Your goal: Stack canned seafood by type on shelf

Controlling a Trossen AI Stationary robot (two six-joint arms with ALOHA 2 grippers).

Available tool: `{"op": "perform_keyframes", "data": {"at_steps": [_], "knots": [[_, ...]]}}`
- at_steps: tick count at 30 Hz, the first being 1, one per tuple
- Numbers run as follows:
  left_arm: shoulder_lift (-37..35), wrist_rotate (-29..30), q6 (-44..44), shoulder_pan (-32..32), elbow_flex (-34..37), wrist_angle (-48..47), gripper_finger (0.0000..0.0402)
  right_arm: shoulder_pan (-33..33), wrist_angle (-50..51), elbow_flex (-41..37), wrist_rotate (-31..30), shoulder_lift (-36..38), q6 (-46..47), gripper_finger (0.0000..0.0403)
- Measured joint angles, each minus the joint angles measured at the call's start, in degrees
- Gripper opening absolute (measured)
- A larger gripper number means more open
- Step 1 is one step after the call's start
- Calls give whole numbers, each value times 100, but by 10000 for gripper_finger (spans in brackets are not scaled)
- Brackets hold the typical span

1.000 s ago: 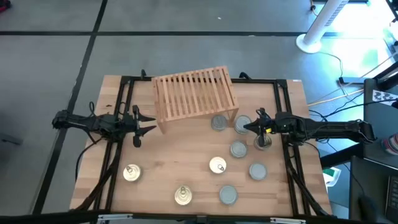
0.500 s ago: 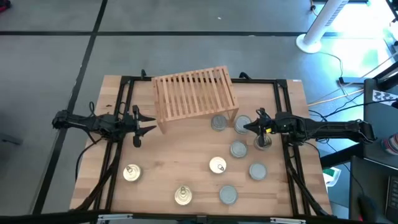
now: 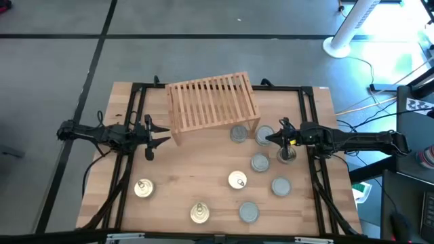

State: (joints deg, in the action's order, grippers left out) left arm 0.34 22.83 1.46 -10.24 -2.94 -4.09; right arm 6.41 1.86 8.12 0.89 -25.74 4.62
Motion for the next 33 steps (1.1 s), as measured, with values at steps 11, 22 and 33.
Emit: {"op": "perform_keyframes", "data": {"at_steps": [11, 22, 33], "knots": [[0, -2, 1, -2, 0, 0, 152, -2, -5, -2, -286, -2, -9, 10], [0, 0, -1, 0, 0, 3, 152, -2, -83, -2, -286, -2, 2, 10], [0, -2, -399, -1, 0, 13, 152, -2, -286, -1, -286, -2, 2, 10]]}}
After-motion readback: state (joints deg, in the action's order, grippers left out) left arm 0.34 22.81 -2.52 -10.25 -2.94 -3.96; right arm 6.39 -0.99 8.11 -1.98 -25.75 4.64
